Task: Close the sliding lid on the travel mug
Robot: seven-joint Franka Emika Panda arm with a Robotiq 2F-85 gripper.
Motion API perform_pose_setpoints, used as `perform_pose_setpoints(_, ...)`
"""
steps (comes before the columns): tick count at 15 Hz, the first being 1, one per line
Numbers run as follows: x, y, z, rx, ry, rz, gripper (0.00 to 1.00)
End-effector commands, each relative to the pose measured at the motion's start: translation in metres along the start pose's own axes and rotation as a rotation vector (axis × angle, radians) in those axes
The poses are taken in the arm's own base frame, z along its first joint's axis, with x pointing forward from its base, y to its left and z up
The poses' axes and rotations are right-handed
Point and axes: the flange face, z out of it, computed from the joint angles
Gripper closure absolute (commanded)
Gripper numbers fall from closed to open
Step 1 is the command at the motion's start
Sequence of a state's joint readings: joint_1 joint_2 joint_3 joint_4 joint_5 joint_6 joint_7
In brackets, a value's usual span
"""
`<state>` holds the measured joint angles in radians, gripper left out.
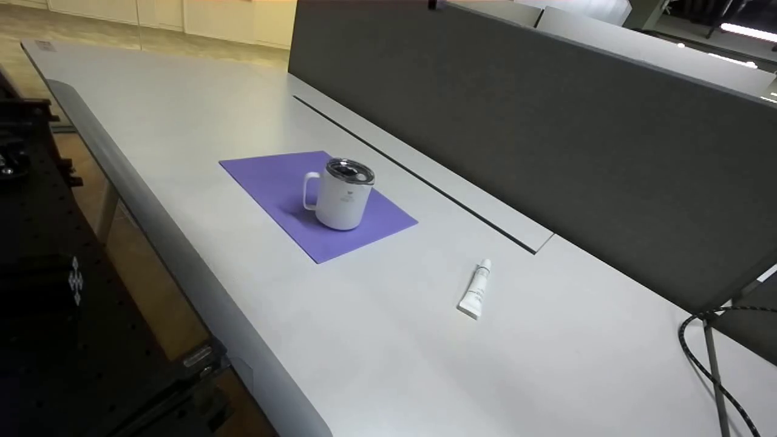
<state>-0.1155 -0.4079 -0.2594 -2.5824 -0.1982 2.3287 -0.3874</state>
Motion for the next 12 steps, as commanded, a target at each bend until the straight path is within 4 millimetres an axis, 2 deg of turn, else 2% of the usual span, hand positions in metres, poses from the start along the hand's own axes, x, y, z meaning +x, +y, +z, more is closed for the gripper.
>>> perform_pose_setpoints(1, 0.04, 0.002, 0.068, 0.008, -0.001, 0.051, 0.47)
perform_pose_setpoints(2, 0.049, 0.001, 0.088, 0.016, -0.003, 0.068, 0.55)
perform_pose_setpoints(4, 0.065, -0.001, 0.115, 0.04, 0.005, 0.11, 0.68)
perform_pose_setpoints(8, 0.104, -0.01, 0.14, 0.076, 0.012, 0.177, 0.96)
perform_pose_setpoints(10, 0.116, -0.012, 0.145, 0.083, 0.003, 0.186, 1.0)
perform_pose_setpoints(12, 0.121, -0.011, 0.148, 0.075, -0.066, 0.17, 1.0)
